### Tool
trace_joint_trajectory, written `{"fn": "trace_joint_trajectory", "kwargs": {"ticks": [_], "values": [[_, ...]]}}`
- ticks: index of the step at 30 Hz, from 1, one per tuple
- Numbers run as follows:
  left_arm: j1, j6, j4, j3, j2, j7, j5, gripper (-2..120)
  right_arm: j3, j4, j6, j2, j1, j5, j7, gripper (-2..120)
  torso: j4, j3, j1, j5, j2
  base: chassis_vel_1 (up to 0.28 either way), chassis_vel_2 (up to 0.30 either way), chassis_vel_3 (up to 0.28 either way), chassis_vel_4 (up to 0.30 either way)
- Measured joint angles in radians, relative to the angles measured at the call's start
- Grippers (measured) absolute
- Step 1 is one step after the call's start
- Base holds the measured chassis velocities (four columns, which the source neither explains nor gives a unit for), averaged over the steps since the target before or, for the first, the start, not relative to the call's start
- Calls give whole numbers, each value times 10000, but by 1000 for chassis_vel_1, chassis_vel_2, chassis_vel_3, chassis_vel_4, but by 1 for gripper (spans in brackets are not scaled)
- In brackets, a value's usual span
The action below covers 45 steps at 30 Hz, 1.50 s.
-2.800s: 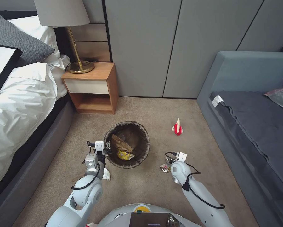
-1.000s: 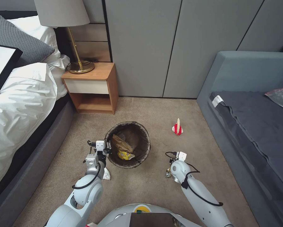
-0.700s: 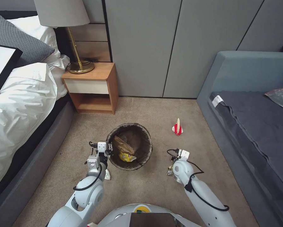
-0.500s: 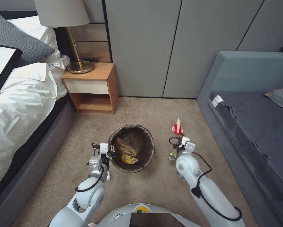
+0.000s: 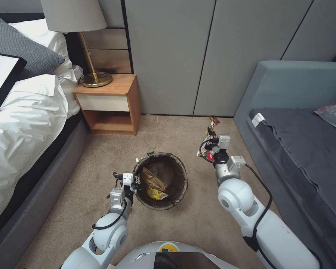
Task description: Pick up the trash bin, then pick up the garbage from the floor and place it into the trash bin.
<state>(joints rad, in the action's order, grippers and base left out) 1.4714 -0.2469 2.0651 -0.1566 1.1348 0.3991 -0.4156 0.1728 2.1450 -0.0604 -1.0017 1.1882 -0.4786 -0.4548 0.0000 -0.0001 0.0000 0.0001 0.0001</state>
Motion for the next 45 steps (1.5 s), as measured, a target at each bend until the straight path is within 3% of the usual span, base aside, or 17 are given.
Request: {"fn": "trace_joint_trajectory", "kwargs": {"ticks": [9,18,30,42,45], "values": [[-107,-65,-41,111,-33,7,-10,2,-561,804,1071,681,437,389,1867,0,-1,0,0,0,0,0,0,0,0],[-166,-77,-46,119,-26,9,-10,2,-1559,581,1512,1139,813,1143,2665,0,0,0,0,0,0,0,0,0,0],[-197,-78,-18,80,54,7,-7,2,-3225,-691,1752,1148,701,2239,2746,0,0,0,0,-2,-1,0,0,0,0],[-125,-77,136,-15,76,8,-10,2,-3933,-2124,1846,751,269,2836,2545,1,1,0,0,-1,-1,0,0,0,0],[-127,-77,146,-12,105,10,-10,2,-3953,-2364,1847,697,225,3003,2377,15,0,0,0,-1,-1,0,0,0,0]]}}
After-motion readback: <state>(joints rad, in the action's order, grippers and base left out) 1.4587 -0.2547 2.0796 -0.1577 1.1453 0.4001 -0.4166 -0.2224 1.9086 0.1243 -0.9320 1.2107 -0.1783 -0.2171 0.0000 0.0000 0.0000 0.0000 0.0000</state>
